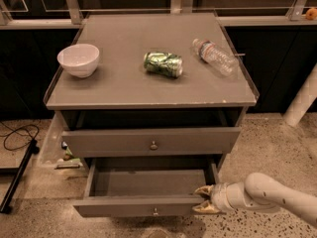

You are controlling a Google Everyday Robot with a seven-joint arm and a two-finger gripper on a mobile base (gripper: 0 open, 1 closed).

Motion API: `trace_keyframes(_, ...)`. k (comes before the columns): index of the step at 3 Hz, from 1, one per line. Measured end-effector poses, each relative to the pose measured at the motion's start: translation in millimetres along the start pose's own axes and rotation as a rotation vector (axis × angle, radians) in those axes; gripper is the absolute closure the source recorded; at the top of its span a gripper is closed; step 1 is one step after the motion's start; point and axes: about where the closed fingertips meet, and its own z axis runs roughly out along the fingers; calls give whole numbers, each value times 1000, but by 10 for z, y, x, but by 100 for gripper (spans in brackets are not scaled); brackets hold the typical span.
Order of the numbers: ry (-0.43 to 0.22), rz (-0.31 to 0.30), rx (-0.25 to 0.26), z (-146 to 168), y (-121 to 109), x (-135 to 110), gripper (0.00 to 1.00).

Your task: Open middle drawer

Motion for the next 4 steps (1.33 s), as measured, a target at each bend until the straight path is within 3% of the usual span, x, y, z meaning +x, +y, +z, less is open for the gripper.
trace_keyframes(1, -13, -4, -19, -3, 55, 11, 35)
trace_keyframes(2, -13, -4, -19, -11, 56, 3, 39)
trace_keyframes(3, -22, 2, -19, -43, 234, 82, 62)
trace_keyframes(4, -22, 2, -19, -80, 229, 47, 86)
